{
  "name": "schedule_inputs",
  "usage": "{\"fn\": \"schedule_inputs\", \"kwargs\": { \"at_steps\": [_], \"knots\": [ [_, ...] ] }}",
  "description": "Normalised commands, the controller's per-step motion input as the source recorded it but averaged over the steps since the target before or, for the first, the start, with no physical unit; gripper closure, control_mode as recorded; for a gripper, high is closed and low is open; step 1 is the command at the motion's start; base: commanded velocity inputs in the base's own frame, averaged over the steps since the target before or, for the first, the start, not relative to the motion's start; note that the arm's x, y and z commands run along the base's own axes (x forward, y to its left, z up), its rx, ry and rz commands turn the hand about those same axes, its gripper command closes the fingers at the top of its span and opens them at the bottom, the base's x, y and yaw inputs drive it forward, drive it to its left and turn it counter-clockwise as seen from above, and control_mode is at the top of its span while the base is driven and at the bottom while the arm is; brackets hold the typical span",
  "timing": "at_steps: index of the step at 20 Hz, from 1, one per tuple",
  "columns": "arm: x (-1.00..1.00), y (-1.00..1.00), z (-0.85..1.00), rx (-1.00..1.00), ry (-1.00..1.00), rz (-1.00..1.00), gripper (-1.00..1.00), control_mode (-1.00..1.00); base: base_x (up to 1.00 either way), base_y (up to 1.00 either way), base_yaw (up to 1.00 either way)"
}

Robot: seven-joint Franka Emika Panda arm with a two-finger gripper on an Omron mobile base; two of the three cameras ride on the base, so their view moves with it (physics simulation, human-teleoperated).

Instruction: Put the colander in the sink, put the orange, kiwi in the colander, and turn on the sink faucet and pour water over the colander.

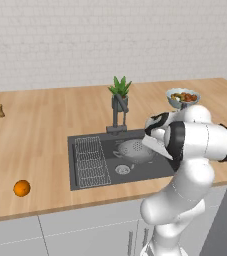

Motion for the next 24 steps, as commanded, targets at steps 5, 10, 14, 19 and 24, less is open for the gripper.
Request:
{"fn": "schedule_inputs", "kwargs": {
  "at_steps": [5, 10, 14, 19, 24],
  "knots": [
    [0.24, 0.03, -0.37, 0.00, -0.04, 0.03, 1.00, -1.00, 0.00, 0.00, 0.00],
    [0.21, 0.03, -0.29, 0.00, -0.09, 0.07, 1.00, -1.00, 0.00, 0.00, 0.00],
    [0.26, 0.07, -0.30, 0.00, -0.06, 0.07, 1.00, -1.00, 0.00, 0.00, 0.00],
    [0.12, 0.07, -0.36, 0.00, -0.02, 0.05, 1.00, -1.00, 0.00, 0.00, 0.00],
    [0.21, 0.08, -0.33, 0.00, 0.00, 0.02, 1.00, -1.00, 0.00, 0.00, 0.00]
  ]
}}
